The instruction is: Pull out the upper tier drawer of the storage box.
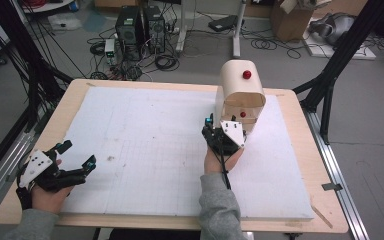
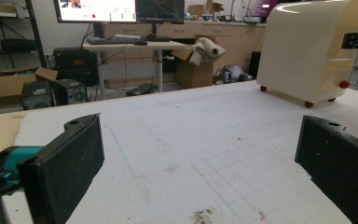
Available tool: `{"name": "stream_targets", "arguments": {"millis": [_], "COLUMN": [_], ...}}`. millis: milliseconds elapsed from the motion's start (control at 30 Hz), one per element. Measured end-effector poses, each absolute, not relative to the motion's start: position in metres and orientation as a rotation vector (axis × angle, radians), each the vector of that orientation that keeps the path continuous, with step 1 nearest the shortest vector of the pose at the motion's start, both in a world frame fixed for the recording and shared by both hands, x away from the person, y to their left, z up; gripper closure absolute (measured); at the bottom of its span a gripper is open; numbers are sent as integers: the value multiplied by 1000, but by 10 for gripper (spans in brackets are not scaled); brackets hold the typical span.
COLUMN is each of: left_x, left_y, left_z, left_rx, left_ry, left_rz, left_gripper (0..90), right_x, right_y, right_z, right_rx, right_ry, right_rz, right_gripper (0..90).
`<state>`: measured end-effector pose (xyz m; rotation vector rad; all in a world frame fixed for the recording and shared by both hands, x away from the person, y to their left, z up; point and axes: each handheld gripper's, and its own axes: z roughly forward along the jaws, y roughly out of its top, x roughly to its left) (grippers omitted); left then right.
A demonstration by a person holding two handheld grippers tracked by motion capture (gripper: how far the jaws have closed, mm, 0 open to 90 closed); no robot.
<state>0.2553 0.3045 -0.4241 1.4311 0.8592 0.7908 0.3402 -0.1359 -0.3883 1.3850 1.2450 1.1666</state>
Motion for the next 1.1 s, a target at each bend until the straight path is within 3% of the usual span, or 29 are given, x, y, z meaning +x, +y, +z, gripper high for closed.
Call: {"name": "stream_targets", "arguments": {"millis": [1100], "left_x": [258], "left_y": [307], "left_z": [-426], "left_rx": [1434], "left_ry": [876], "left_rz": [787], "left_gripper": [17], "right_x": [333], "right_y": [-164], "right_z": [-382], "right_rx": [1388], "right_ry": [1195], "right_rz": [1151], "right_gripper": [296]}}
